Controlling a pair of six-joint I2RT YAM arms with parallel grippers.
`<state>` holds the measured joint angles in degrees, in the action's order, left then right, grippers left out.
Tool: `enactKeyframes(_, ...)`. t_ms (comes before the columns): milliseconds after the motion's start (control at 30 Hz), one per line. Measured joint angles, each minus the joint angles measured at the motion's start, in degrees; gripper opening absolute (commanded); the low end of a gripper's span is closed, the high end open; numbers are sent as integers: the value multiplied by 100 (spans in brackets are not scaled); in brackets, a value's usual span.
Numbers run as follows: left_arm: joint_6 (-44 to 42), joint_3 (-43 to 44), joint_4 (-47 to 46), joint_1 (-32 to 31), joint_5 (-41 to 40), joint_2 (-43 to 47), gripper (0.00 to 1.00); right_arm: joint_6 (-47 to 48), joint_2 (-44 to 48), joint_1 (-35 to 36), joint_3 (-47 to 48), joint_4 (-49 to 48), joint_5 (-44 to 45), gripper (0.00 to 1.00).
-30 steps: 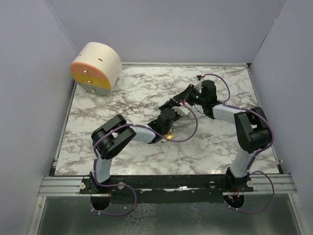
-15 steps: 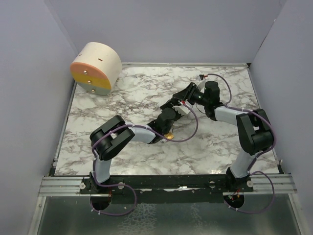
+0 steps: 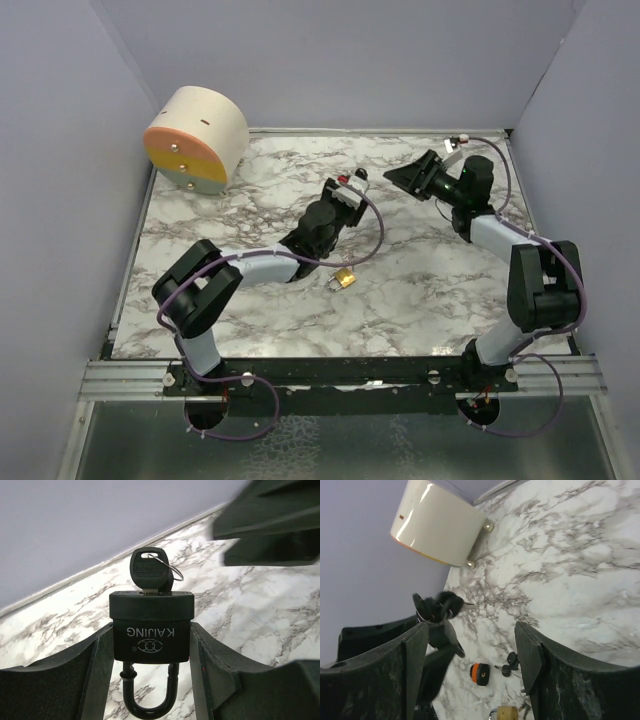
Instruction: Unlock with the key
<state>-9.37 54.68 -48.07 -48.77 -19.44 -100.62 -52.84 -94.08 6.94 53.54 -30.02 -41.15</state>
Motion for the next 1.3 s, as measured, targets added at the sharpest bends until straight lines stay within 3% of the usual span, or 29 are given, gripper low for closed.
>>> enactKeyframes(200,970,-52,431,680,258,328,0,313,323,-514,-562,-2,-2,74)
enactKeyframes(300,1451,-28,774,894,234,492,0,605,479,-514,-846,42,31,83)
enactKeyframes(467,2218,306,1408,890,229,546,0,951,815,-501,-1353,2,133,92)
enactKeyframes(700,3241,595,1681,863,348,546,0,1174,942,-352,-1617,-334,28,93)
enactKeyframes(1300,4026,682,1733,579,625,282,0,1351,494,669,-1309,-494,83,98)
